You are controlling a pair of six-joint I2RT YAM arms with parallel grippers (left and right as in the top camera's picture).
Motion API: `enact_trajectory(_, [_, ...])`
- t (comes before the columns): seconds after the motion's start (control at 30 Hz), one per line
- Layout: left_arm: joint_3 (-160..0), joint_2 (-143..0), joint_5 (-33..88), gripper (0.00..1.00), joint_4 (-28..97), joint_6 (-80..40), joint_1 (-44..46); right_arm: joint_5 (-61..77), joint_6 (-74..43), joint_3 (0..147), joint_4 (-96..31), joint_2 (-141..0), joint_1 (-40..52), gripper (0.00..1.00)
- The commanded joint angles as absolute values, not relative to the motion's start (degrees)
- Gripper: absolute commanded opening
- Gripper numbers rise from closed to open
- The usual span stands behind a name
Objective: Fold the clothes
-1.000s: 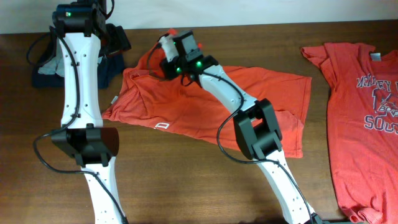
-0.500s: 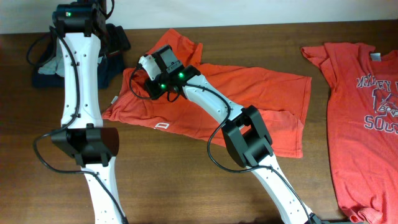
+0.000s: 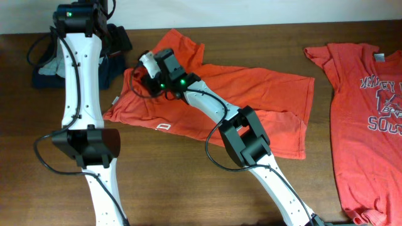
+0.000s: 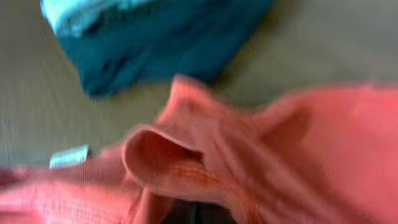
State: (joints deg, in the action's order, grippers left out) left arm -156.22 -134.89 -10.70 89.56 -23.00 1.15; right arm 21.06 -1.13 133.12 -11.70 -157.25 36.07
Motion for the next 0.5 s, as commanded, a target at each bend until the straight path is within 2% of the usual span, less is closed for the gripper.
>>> enact_trajectory(0.0, [-156.3, -134.6, -10.4, 0.99, 89.5, -23.1, 1.3, 19.0, -3.9, 133.2, -7.2, -157.9, 34.3, 0.04])
enact_trajectory(0.3, [-156.3, -134.6, -10.4, 0.99, 89.5, -23.1, 1.3, 14.9, -4.8, 134.1, -6.3, -157.4, 30.2, 0.04])
enact_trajectory(0.47, [-156.3, -134.6, -10.4, 0.99, 89.5, -23.1, 1.3, 16.9, -4.8, 136.0, -11.4, -153.3, 28.0, 0.04])
